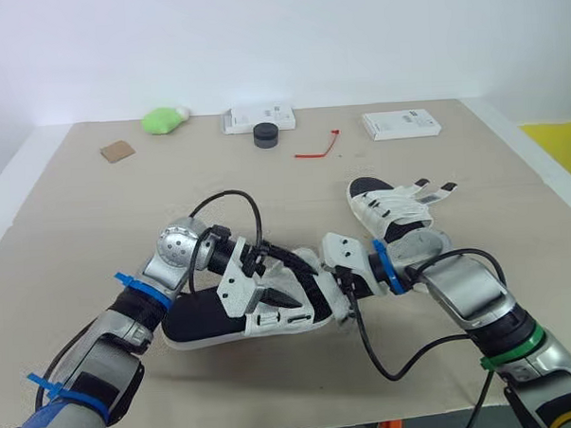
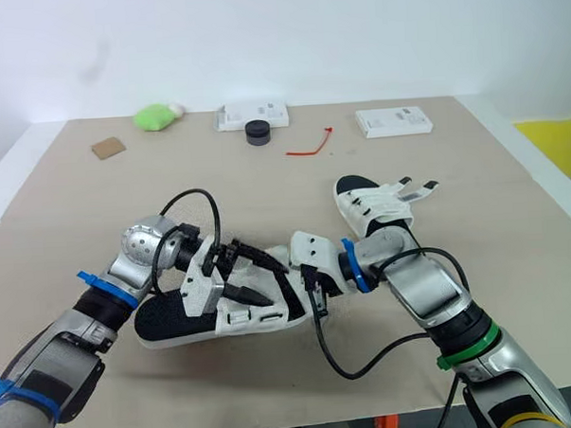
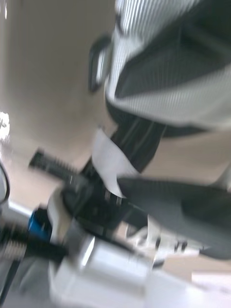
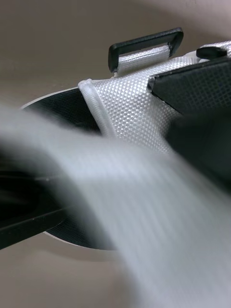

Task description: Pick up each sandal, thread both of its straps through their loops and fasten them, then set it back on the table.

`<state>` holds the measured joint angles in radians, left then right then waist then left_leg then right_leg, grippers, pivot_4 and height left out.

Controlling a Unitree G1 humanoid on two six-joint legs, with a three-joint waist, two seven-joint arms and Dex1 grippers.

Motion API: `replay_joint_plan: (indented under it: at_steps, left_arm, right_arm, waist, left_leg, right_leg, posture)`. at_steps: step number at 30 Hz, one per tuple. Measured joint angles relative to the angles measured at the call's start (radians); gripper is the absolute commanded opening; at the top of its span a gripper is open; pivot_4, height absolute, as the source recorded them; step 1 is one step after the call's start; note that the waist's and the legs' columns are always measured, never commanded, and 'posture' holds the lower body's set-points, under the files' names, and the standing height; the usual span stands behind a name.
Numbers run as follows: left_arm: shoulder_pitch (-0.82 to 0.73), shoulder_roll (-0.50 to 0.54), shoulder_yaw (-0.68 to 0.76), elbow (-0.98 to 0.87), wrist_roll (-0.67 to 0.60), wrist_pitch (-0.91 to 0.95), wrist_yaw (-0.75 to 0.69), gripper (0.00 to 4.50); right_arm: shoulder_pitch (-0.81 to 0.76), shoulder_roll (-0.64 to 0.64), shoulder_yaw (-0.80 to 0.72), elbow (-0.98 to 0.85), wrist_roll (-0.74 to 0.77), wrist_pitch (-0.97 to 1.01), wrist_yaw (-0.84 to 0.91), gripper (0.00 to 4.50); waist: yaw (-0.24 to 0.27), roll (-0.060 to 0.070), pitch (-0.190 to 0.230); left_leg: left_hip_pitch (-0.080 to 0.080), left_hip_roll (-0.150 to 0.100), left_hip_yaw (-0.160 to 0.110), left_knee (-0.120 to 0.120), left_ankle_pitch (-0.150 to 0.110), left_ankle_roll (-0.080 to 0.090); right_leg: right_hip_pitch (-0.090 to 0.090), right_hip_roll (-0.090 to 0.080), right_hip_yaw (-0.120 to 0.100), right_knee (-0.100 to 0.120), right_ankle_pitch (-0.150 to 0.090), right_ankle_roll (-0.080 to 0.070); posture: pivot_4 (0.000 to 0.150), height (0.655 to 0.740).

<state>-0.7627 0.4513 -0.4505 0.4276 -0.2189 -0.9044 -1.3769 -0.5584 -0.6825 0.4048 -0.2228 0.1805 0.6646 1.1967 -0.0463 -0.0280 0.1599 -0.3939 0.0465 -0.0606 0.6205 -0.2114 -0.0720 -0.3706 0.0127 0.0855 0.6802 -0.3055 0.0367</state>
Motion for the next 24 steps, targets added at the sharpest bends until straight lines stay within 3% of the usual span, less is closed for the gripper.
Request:
replay_joint_plan:
  at_steps: [8, 13, 16, 18, 21, 24]
  left_arm:
    - [0.062, 0.056, 0.026, -0.187, -0.128, 0.258, -0.03, 3.63]
    - [0.071, 0.168, 0.122, -0.34, -0.247, 0.653, 0.037, 3.63]
    - [0.085, 0.321, 0.157, -0.488, -0.416, 1.104, 0.075, 3.63]
    - [0.122, 0.405, 0.198, -0.58, -0.524, 1.301, 0.075, 3.63]
    - [0.232, 0.493, 0.232, -0.706, -0.576, 1.413, 0.031, 3.63]
    - [0.307, 0.511, 0.239, -0.782, -0.575, 1.44, 0.016, 3.63]
  right_arm:
    - [0.007, 0.002, 0.002, -0.001, 0.002, -0.008, 0.002, 0.0]
    - [0.01, 0.002, 0.002, -0.001, 0.002, -0.008, -0.004, 0.0]
    - [0.01, 0.003, 0.003, -0.005, 0.005, -0.008, -0.003, 0.0]
    - [0.009, 0.003, 0.005, -0.005, 0.007, -0.008, 0.0, 0.0]
    - [0.006, 0.003, 0.006, -0.002, 0.01, -0.01, 0.006, 0.0]
    - [-0.002, 0.002, 0.007, 0.01, 0.01, -0.01, 0.012, 0.0]
  waist:
    - [-0.003, 0.0, 0.001]
    - [-0.003, 0.0, 0.001]
    - [-0.007, 0.0, 0.002]
    - [-0.009, 0.0, 0.002]
    - [-0.009, 0.0, 0.002]
    - [-0.003, -0.001, 0.003]
  left_leg:
    - [0.0, 0.001, 0.0, -0.001, -0.001, 0.002]
    - [0.0, 0.001, 0.0, 0.0, -0.001, 0.002]
    - [0.0, 0.001, -0.001, -0.001, -0.002, 0.003]
    - [0.0, 0.001, 0.0, -0.002, -0.003, 0.003]
    - [0.0, 0.001, 0.0, -0.002, -0.003, 0.004]
    - [0.001, 0.002, -0.001, -0.002, -0.003, 0.004]
  right_leg:
    - [-0.001, 0.001, 0.0, 0.0, -0.001, 0.0]
    - [0.0, 0.001, 0.0, 0.001, -0.001, 0.0]
    - [-0.001, 0.001, 0.0, 0.001, -0.002, 0.001]
    - [-0.001, 0.001, 0.0, 0.001, -0.004, 0.002]
    - [-0.001, 0.0, 0.0, 0.001, -0.006, 0.0]
    - [-0.001, 0.001, -0.002, 0.001, -0.005, -0.001]
  posture:
    - [0.15, 0.74]
    - [0.15, 0.74]
    - [0.15, 0.74]
    - [0.15, 0.74]
    - [0.15, 0.74]
    - [0.15, 0.74]
